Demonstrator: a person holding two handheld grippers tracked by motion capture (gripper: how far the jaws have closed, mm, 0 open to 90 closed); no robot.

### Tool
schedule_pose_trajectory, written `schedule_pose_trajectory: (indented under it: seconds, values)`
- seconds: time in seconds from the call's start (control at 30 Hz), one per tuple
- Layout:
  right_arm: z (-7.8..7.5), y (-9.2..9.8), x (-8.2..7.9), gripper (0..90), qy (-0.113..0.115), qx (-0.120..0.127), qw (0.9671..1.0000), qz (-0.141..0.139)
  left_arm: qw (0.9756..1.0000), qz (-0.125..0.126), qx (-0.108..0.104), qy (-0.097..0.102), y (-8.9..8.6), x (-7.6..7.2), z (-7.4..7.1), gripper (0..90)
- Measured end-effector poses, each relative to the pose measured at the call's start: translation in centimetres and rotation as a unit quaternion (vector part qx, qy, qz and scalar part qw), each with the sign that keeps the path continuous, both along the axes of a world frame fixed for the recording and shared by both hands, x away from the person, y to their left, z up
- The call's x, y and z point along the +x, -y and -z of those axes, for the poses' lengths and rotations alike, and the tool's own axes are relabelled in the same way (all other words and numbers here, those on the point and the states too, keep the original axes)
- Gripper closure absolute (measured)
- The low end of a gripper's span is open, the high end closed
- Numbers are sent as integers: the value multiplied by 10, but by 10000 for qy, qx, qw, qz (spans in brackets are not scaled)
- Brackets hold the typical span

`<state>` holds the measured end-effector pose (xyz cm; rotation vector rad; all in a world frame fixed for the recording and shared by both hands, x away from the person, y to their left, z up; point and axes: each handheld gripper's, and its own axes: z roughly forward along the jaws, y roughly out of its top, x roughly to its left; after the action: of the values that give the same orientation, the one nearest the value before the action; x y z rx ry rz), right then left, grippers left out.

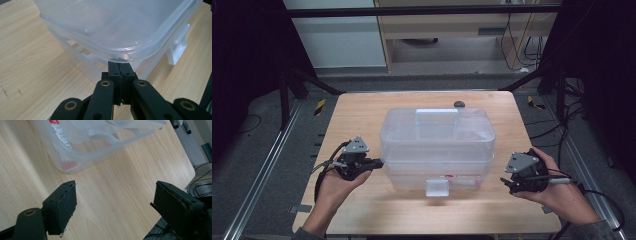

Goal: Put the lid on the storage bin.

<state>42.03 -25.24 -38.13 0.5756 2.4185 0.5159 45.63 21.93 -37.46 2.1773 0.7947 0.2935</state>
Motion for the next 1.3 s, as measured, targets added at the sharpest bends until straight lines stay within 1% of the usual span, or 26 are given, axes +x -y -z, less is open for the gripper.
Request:
schedule_pose_trajectory:
  seconds: [0.17, 0.23, 0.4, 0.57, 0.63, 0.67, 0.73, 0.77, 0.83, 0.9, 0.93, 0.97, 1.0, 1.07, 1.17, 1.2, 1.23, 1.3]
  values:
    - [3, 2, 0, 194, -13, 35, 10000, 40, 10000, 5, -36, -37, -1, -2, 5, 895]
    - [5, 3, 1, 196, -2, 28, 10000, 47, 10000, 21, -12, -38, -1, -3, 7, 895]
    - [11, 4, 4, 199, -41, 81, 9998, 171, 10000, 51, 20, -53, -1, -3, 9, 895]
    - [15, 5, 6, 232, -91, 70, 9998, 151, 9999, 62, 74, -37, 0, -3, 9, 895]
    - [15, 5, 6, 231, -99, 72, 9998, 182, 9999, 57, 138, -17, -1, -3, 9, 894]
    - [16, 5, 7, 228, -112, 79, 9997, 194, 9998, 29, 205, 10, -3, -3, 9, 894]
    - [17, 6, 9, 224, -122, 87, 9996, 238, 9986, -69, 519, 120, -7, -1, 8, 893]
    - [17, 7, 10, 223, -136, 86, 9995, 272, 9981, -132, 585, 135, -10, 2, 8, 893]
    - [17, 9, 16, 229, -153, 92, 9990, 399, 9976, -208, 647, 105, -16, 9, 8, 893]
    - [17, 12, 22, 232, -158, 116, 9984, 540, 9963, -273, 801, 122, -21, 17, 7, 893]
    - [17, 14, 31, 234, -188, 184, 9974, 669, 9959, -362, 825, 120, -24, 25, 7, 893]
    - [17, 14, 31, 234, -188, 184, 9974, 669, 9959, -362, 825, 120, -24, 25, 7, 893]
    - [17, 16, 36, 238, -199, 218, 9969, 736, 9956, -388, 850, 114, -26, 29, 7, 893]
    - [19, 18, 46, 241, -210, 293, 9952, 911, 9948, -473, 896, 136, -29, 36, 8, 892]
    - [23, 22, 63, 237, -217, 400, 9923, 1154, 9936, -585, 956, 117, -32, 48, 13, 890]
    - [26, 24, 75, 233, -195, 496, 9896, 1337, 9930, -619, 1000, 115, -33, 51, 14, 891]
    - [26, 24, 75, 233, -195, 496, 9896, 1337, 9924, -666, 1022, 141, -33, 56, 15, 891]
    - [29, 26, 86, 224, -192, 657, 9866, 1479, 9915, -730, 1067, 155, -35, 65, 18, 890]
